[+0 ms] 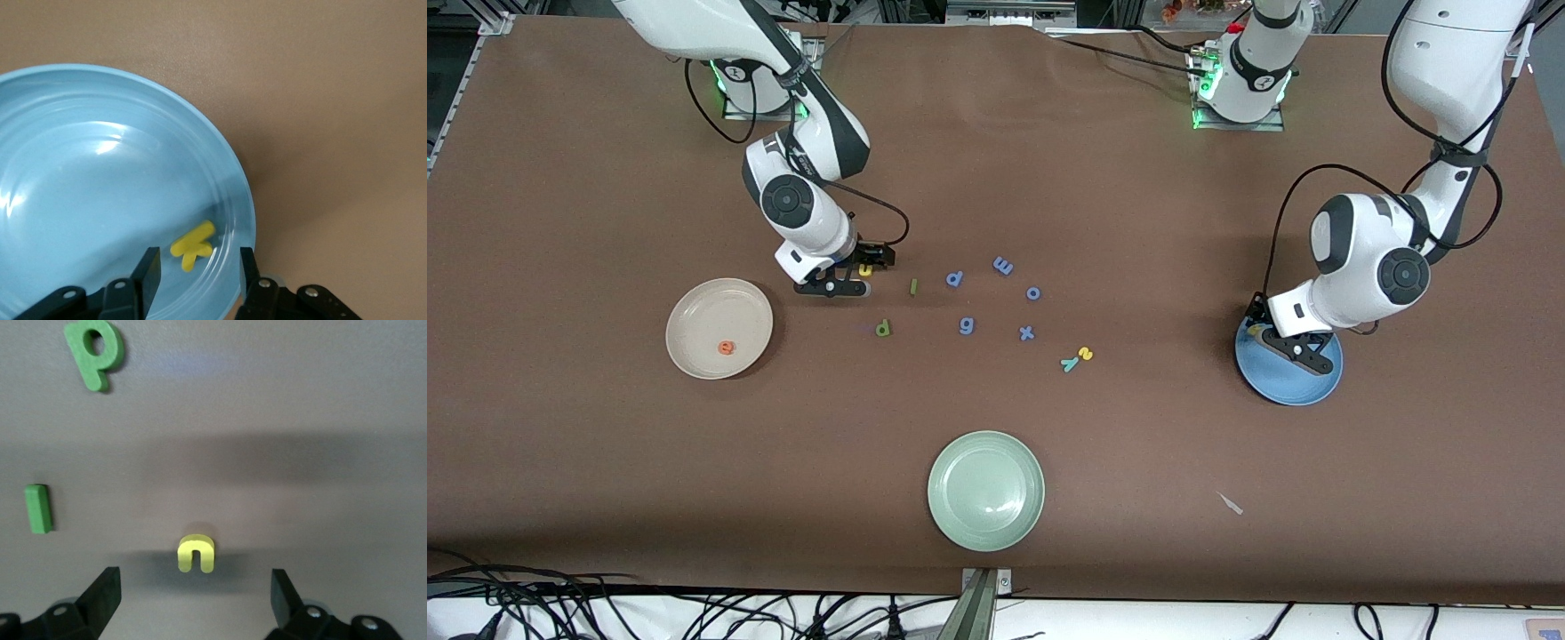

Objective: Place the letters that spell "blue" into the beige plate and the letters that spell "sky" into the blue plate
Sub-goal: 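Grasp the yellow n with the right gripper while the left gripper reaches the 2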

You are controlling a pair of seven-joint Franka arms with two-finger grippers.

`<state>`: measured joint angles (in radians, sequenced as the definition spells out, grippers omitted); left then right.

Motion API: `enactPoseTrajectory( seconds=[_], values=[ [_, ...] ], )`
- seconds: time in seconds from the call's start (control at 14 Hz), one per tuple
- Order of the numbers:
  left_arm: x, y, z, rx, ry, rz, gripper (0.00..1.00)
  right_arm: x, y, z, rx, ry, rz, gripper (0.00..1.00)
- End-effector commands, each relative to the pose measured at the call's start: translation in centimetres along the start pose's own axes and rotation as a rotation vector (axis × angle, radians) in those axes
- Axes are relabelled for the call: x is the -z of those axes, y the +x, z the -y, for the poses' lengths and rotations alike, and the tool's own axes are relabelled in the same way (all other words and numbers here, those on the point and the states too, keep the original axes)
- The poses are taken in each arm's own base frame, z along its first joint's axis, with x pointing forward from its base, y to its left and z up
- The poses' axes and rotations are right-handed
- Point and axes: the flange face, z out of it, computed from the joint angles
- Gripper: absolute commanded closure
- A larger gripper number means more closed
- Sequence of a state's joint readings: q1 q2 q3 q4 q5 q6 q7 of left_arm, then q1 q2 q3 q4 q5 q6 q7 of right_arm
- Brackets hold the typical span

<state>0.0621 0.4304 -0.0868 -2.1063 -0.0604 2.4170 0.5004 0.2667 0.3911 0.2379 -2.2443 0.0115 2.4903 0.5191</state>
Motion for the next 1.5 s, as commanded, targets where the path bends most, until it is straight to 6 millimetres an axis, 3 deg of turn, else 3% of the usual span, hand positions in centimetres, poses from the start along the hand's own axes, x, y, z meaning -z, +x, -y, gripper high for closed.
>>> enactPoseTrajectory(
  seconds=[0.0,0.14,0.29,0.5,0.72,0.86,1.0,1.15,1.29,1.43],
  values=[
    [0.1,0.3,0.7,-0.017,0.000,-0.008,0.44,-1.1,-0.1,-0.2,-0.006,0.001,-0.001,0.02],
    [0.5,0.3,0.7,-0.011,0.000,-0.015,0.41,-1.5,-0.1,-0.2,-0.006,0.000,0.005,0.10],
    [2.2,1.1,-0.7,0.001,-0.009,-0.047,0.35,-1.6,-0.1,-0.2,-0.006,0.001,0.004,0.20],
    [3.8,4.0,-8.1,-0.034,-0.060,-0.092,0.35,-2.3,-0.2,-0.3,-0.007,-0.003,0.017,0.45],
    [2.2,6.4,-16.5,-0.046,-0.129,-0.095,0.26,-2.2,-0.1,-0.4,-0.012,-0.003,0.015,0.73],
    [2.0,9.1,-21.4,-0.047,-0.160,-0.116,0.26,-2.0,0.1,-0.4,-0.016,0.000,0.010,0.80],
    [0.7,10.6,-24.4,-0.040,-0.152,-0.136,0.26,-1.4,0.6,-0.3,-0.021,0.006,0.001,0.83],
    [-0.7,12.5,-26.5,-0.036,-0.139,-0.182,0.26,0.1,1.6,-0.3,-0.019,0.014,-0.020,0.83],
    [-1.6,14.3,-26.0,-0.019,-0.123,-0.204,0.26,2.3,3.5,-1.3,-0.027,-0.010,-0.005,0.83],
    [-2.2,14.8,-25.6,-0.014,-0.117,-0.208,0.26,4.6,5.4,-3.2,0.008,-0.043,0.040,0.83]
  ],
)
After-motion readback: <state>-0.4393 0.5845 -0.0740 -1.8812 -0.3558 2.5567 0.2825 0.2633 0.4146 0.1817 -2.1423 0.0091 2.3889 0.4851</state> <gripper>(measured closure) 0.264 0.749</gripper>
